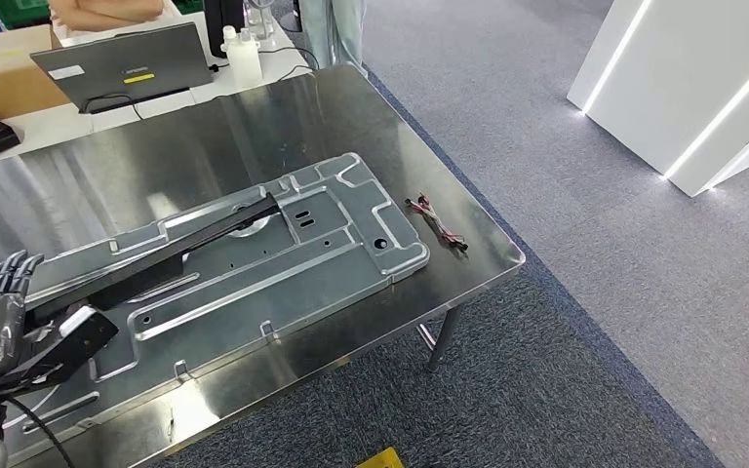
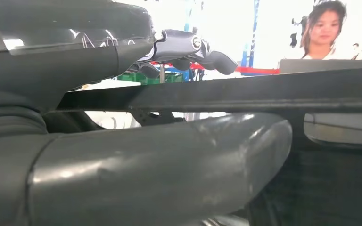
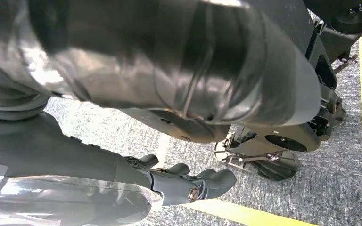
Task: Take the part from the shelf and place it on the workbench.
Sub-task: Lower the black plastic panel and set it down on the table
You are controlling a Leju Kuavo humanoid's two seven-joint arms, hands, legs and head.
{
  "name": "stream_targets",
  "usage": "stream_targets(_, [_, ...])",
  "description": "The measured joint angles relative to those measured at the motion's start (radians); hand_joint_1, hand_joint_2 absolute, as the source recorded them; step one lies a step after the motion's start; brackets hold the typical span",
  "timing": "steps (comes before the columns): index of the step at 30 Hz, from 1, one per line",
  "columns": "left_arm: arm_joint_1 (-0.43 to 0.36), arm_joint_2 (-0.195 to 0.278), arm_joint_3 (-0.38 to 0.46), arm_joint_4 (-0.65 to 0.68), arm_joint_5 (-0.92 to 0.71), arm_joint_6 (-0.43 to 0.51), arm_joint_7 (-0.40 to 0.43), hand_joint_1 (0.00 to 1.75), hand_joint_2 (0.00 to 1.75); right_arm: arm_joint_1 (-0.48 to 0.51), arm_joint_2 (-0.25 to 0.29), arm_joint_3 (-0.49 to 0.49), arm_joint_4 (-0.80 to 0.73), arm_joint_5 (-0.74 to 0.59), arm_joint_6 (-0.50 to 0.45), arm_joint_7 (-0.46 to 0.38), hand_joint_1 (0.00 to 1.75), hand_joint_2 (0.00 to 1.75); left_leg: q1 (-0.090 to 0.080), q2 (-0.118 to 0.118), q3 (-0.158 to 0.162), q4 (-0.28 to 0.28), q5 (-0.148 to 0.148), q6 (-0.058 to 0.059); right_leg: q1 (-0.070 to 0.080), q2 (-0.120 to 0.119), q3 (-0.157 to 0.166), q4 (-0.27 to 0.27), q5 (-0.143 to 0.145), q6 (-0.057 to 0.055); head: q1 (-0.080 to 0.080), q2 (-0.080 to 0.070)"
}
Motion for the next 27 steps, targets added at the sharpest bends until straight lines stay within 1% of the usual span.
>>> stream_targets(6, [0.009,0.013,-0.007,-0.031,0.0,0.0,-0.001,0.0,0.0,0.0,0.0,0.0,0.0,0.0,0.0,-0.001,0.0,0.0,0.0,0.0,0.0,0.0,0.0,0.0,0.0,0.0,0.0,0.0,0.0,0.0,0.0,0.0])
stream_targets(12, [0.013,0.017,-0.012,-0.038,-0.001,0.0,-0.002,0.0,0.0,0.0,0.0,0.0,0.0,0.003,0.002,-0.001,0.0,0.0,0.0,0.0,0.0,0.0,0.0,0.0,0.0,0.0,0.0,0.0,0.0,0.0,0.0,0.0])
stream_targets(17, [0.008,0.015,-0.016,-0.031,-0.039,0.0,0.023,0.0,0.0,-0.001,0.0,0.0,0.0,0.006,0.004,0.006,0.0,0.0,0.0,0.0,0.0,0.0,0.0,0.0,0.0,0.0,0.0,0.0,0.0,0.0,0.0,0.0])
stream_targets(21, [-0.014,-0.004,-0.04,0.023,-0.107,0.012,0.05,0.0,0.0,-0.003,0.0,0.0,0.0,0.011,0.009,0.01,0.0,0.0,0.0,0.0,0.0,0.0,0.0,0.0,0.0,0.0,0.0,0.0,0.0,0.0,0.0,0.0])
stream_targets(27, [-0.05,-0.053,-0.066,0.133,-0.133,0.045,0.048,0.0,0.0,-0.003,0.0,0.0,0.0,0.008,0.01,0.014,0.0,0.0,0.0,0.0,0.001,0.0,0.0,0.0,0.0,0.0,0.0,0.0,0.0,0.0,0.0,0.0])
